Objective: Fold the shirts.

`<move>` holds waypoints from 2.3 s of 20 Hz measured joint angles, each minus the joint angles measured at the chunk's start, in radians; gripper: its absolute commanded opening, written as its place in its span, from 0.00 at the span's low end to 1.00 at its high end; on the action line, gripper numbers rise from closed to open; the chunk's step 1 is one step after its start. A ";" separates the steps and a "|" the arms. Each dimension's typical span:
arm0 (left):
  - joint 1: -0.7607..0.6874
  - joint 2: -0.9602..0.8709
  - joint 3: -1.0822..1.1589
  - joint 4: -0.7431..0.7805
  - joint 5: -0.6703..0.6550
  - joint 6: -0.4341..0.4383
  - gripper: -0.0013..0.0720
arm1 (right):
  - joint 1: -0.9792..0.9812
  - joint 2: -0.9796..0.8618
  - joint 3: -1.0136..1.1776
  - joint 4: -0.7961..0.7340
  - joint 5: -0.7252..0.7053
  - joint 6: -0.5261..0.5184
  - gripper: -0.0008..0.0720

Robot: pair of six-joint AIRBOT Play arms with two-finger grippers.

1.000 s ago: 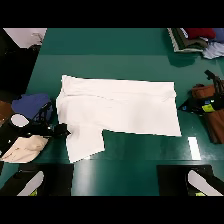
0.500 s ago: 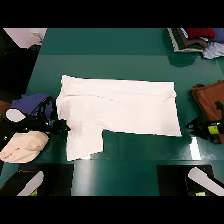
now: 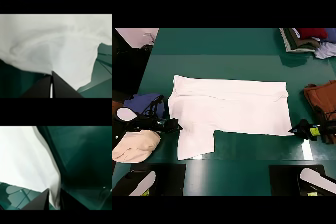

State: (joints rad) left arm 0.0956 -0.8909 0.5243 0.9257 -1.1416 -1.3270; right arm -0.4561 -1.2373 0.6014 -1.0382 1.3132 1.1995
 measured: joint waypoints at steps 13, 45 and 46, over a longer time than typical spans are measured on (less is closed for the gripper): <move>0.000 0.319 0.003 0.022 -0.299 -0.083 0.04 | 0.034 0.402 0.075 -0.311 0.205 0.074 0.03; -0.001 -0.471 0.568 -0.086 0.257 0.024 0.84 | 0.276 -0.416 0.890 0.035 0.013 0.144 0.66; -0.002 -0.471 0.576 -0.087 0.234 0.024 0.60 | 0.257 -0.410 0.882 0.049 0.038 0.125 0.67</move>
State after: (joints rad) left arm 0.0940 -1.3617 1.1000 0.8383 -0.9077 -1.3025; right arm -0.1989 -1.6474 1.4830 -0.9890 1.3514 1.3247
